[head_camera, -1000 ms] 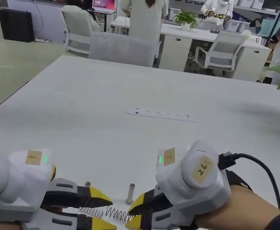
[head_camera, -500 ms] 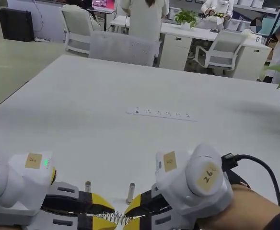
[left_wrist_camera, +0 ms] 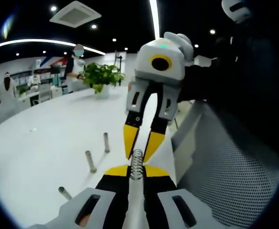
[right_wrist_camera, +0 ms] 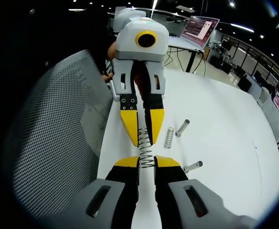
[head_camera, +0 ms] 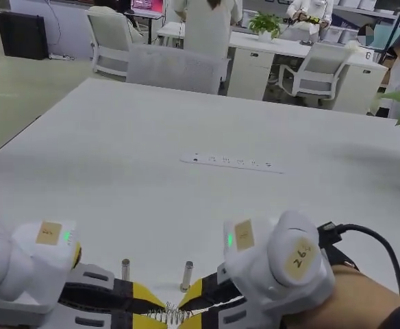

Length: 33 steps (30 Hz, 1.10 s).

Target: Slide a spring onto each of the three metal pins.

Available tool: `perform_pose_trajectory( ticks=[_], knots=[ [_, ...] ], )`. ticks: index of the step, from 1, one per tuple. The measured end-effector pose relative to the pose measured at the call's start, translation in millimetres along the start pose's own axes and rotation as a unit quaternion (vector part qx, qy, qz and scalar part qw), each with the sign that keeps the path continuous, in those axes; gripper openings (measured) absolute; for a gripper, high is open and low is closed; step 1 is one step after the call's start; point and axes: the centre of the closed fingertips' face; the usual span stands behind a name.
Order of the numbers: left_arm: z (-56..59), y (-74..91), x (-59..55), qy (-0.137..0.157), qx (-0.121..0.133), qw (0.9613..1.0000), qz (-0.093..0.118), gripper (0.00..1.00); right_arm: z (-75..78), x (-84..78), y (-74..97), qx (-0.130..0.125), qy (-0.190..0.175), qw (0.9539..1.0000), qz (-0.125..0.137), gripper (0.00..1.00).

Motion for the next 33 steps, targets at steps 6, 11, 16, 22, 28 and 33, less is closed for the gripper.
perform_pose_trajectory(
  ticks=[6,11,16,22,28,33],
  knots=[
    [0.7,1.2,3.8,0.0,0.0,1.0,0.008,0.02,0.2,-1.0,-0.7,0.001,-0.019,0.9998,-0.002,0.13],
    [6.5,-0.2,12.0,0.003,-0.012,0.9996,0.025,0.02,-0.7,-5.5,-2.4,0.004,-0.029,0.9996,-0.004,0.12],
    [7.1,-0.4,16.0,0.002,-0.012,0.9994,0.032,0.02,-2.8,-5.7,-2.9,0.007,-0.029,0.9995,-0.002,0.09],
    [6.6,-0.3,13.1,0.005,-0.011,0.9995,0.031,0.03,0.5,0.8,2.1,0.005,-0.042,0.9991,0.009,0.08],
    [7.4,-1.6,12.2,0.002,-0.012,0.9995,0.028,0.03,1.1,7.6,8.4,0.008,-0.053,0.9984,0.017,0.08],
    [9.5,-3.1,8.2,-0.001,-0.014,0.9998,0.016,0.03,-1.6,16.8,12.3,0.017,-0.068,0.9971,0.031,0.08]
  ],
)
Point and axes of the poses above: the centre of the closed fingertips' face, and the gripper's own axes: y roughly backward along the fingers, z roughly to its right, x roughly out of its top, and after that the axes turned 14 degrees about -x, right-handed
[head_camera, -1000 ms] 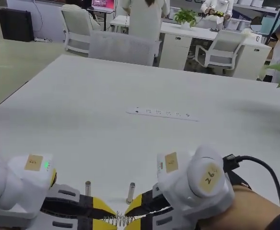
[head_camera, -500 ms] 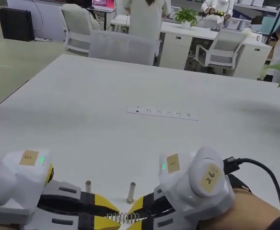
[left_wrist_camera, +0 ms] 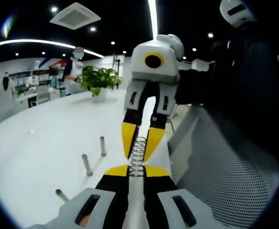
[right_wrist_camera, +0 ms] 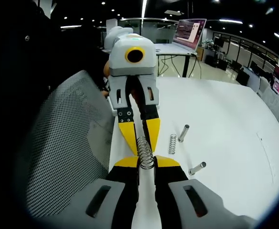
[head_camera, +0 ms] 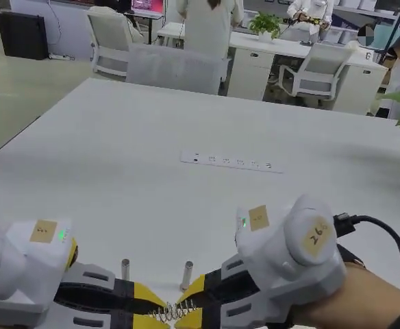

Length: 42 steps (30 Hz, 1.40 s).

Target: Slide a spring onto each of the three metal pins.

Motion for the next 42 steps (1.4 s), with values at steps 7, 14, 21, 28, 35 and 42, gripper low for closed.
perform_pose_trajectory(
  ticks=[7,14,21,28,35,42],
  knots=[
    [0.3,-0.5,-1.2,0.001,-0.001,1.0,-0.003,0.03,-3.3,7.2,0.9,0.005,-0.004,1.0,0.007,0.08],
    [0.2,-1.8,-3.8,0.001,-0.002,1.0,-0.006,0.03,-6.6,17.9,0.3,0.008,-0.002,0.9998,0.016,0.08],
    [-3.7,1.1,-6.8,0.002,0.005,1.0,-0.007,0.04,-4.9,15.6,-2.3,0.005,0.002,0.9999,0.009,0.08],
    [-6.2,3.6,-8.3,0.007,0.01,0.9999,-0.006,0.06,0.7,11.6,-1.6,-0.002,0.0,1.0,0.003,0.08],
    [-8.7,8.6,-10.2,0.02,0.023,0.9995,-0.002,0.14,8.4,1.3,-0.6,-0.014,0.0,0.9998,-0.014,0.08],
    [-13.6,17.7,-13.0,0.031,0.043,0.9986,0.001,0.23,13.1,-4.4,1.2,-0.02,-0.003,0.9995,-0.023,0.08]
  ],
)
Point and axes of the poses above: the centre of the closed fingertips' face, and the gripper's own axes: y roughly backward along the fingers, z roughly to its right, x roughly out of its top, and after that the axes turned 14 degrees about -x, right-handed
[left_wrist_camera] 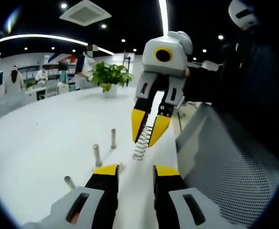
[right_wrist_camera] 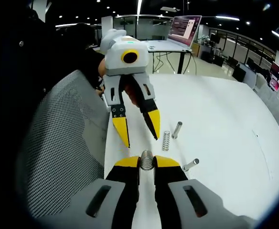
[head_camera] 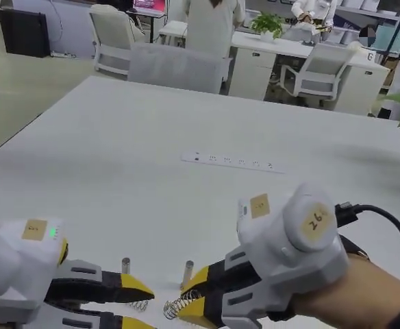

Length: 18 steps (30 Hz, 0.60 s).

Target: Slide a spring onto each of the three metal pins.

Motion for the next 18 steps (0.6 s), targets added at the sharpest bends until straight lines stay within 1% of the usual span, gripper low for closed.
perform_pose_trajectory(
  ticks=[2,7,10,15,18],
  knots=[
    [-2.3,3.7,-1.3,0.005,0.008,1.0,0.002,0.27,1.5,-3.1,0.2,-0.002,0.0,1.0,-0.004,0.08],
    [-6.0,11.6,-3.7,0.014,0.023,0.9996,0.007,0.33,5.0,-9.2,1.9,-0.006,-0.002,0.9999,-0.011,0.08],
    [-8.9,16.7,-5.5,0.022,0.037,0.999,0.01,0.39,7.1,-12.2,3.8,-0.008,-0.004,0.9998,-0.015,0.08],
    [-9.7,23.8,-8.3,0.027,0.049,0.9983,0.012,0.42,11.4,-16.8,6.9,-0.011,-0.01,0.9997,-0.021,0.08],
    [-11.3,28.6,-8.7,0.03,0.059,0.9977,0.017,0.44,14.8,-19.7,8.9,-0.015,-0.015,0.9995,-0.025,0.08]
  ],
)
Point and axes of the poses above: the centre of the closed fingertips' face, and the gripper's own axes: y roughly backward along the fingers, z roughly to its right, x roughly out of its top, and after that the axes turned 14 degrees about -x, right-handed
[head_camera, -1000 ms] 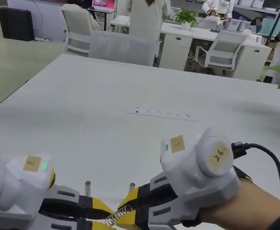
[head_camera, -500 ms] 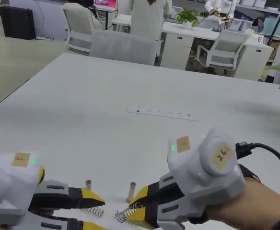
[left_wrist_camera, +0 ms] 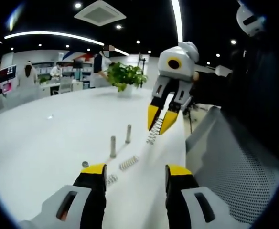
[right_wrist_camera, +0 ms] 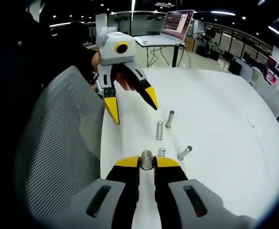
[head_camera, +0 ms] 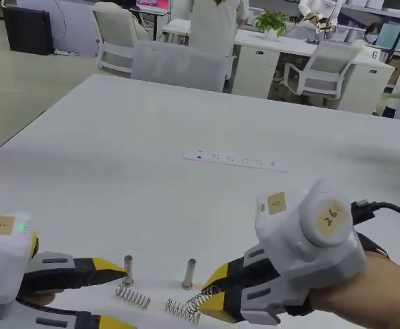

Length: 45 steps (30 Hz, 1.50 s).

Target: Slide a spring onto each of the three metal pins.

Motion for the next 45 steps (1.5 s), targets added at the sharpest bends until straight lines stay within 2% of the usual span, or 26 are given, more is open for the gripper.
perform_pose_trajectory(
  ticks=[10,16,21,29,37,45],
  knots=[
    [-4.8,14.8,-5.8,0.016,0.032,0.9993,0.016,0.5,8.5,-9.8,6.1,-0.007,-0.009,0.9998,-0.015,0.08],
    [-4.9,18.8,-13.4,0.019,0.046,0.9987,0.01,0.52,13.5,-16.5,9.6,-0.011,-0.012,0.9995,-0.027,0.08],
    [-2.5,20.3,-14.8,0.019,0.051,0.9984,0.01,0.53,19.9,-23.3,12.9,-0.017,-0.014,0.9991,-0.035,0.08],
    [0.7,15.1,-18.2,0.026,0.052,0.9983,0.01,0.53,31.4,-32.7,16.1,-0.028,-0.015,0.9981,-0.054,0.08],
    [2.8,11.5,-18.9,0.027,0.051,0.9983,0.011,0.53,51.4,-43.8,20.3,-0.05,-0.004,0.9953,-0.084,0.08],
    [3.4,9.8,-19.8,0.026,0.05,0.9984,0.01,0.53,68.1,-46.9,22.1,-0.063,0.009,0.9925,-0.104,0.08]
  ],
)
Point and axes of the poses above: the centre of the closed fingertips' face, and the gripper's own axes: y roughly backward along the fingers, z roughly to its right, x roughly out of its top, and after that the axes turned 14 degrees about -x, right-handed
